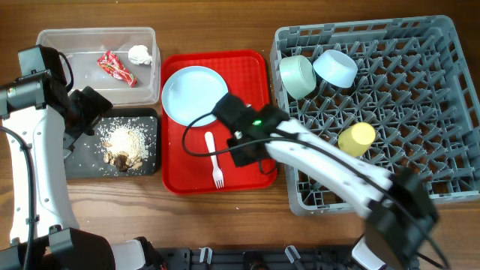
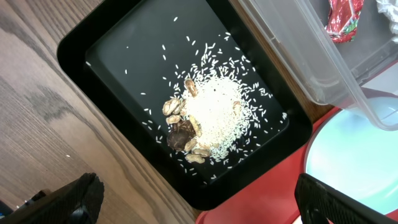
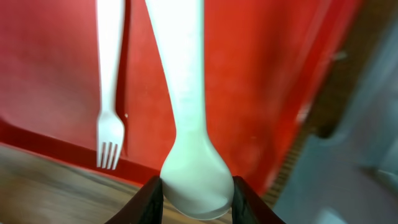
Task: Sort waste into correct bins and load items into the dishwasher rack
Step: 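Grasp the white spoon with the right gripper, place it in the rack, then grasp the white fork with the right gripper, place it in the rack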
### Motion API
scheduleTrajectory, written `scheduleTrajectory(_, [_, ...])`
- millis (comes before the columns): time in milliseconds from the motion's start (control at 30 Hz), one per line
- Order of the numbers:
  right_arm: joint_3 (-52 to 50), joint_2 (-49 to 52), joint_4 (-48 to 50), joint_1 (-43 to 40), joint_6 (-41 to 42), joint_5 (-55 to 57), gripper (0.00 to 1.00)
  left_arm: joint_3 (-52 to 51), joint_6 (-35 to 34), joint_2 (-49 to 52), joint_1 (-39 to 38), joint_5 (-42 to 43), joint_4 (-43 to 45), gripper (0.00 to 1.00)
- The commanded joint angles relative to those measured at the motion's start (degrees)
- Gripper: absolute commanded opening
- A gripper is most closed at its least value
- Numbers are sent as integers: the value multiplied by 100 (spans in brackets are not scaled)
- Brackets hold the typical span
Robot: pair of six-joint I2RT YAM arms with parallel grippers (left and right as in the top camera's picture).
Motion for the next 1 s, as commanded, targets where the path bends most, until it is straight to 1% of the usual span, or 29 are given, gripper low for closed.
scheduleTrajectory(0, [111,-654,-249,-590,271,420,20,4,46,-61,31,13,-4,100])
scheduleTrajectory(33, [111,-824,-415,-975,243,420,20,4,46,-61,31,13,-4,100])
scheduleTrajectory(67, [111,-855,-529,-1189,179,417,20,4,46,-61,31,13,-2,100])
scheduleTrajectory(100, [101,-846,-745,-1464,-72,417,20,4,46,-61,31,13,-4,100])
scheduleTrajectory(167, [-87,-835,-909,-1773,-238,435,20,4,46,-61,31,13,-4,100])
scheduleTrajectory(233, [-365,-835,-927,-1965,-354,380,20,4,46,-61,31,13,-4,100])
scheduleTrajectory(333, [-949,-835,-688,-1985,-356,223,20,4,46,-61,31,13,-2,100])
scheduleTrajectory(400, [-1080,-835,-542,-1985,-356,133,22,4,46,-61,31,15,-2,100])
scheduleTrajectory(467, [-1080,-837,-407,-1985,-350,131,48,4,46,-61,31,13,-4,100])
scheduleTrajectory(500, [-1080,-837,-404,-1985,-352,131,55,4,46,-61,31,13,-4,100])
scheduleTrajectory(567, [-999,-859,-428,-1985,-356,133,64,4,46,-61,31,15,-2,100])
scheduleTrajectory(667, [-334,-1005,-516,-1982,-509,-22,66,4,46,-61,31,13,-4,100])
scheduleTrajectory(700, [-131,-1029,-374,-1952,-634,-415,66,4,46,-61,31,15,-4,100])
scheduleTrajectory(733, [-68,-1032,11,-1843,-798,-1113,66,4,46,-61,31,15,-2,100])
scheduleTrajectory(767, [-87,-1014,291,-1698,-791,-1458,66,4,46,-61,31,13,-2,100])
scheduleTrajectory(833, [-179,-903,732,-1167,-719,-1480,66,4,46,-61,31,15,-2,100])
scheduleTrajectory(900, [-203,-538,957,-579,-483,-1353,68,4,46,-61,31,15,-4,100])
scheduleTrajectory(967, [-201,133,1165,-17,-293,-1305,68,4,46,-61,31,13,-2,100])
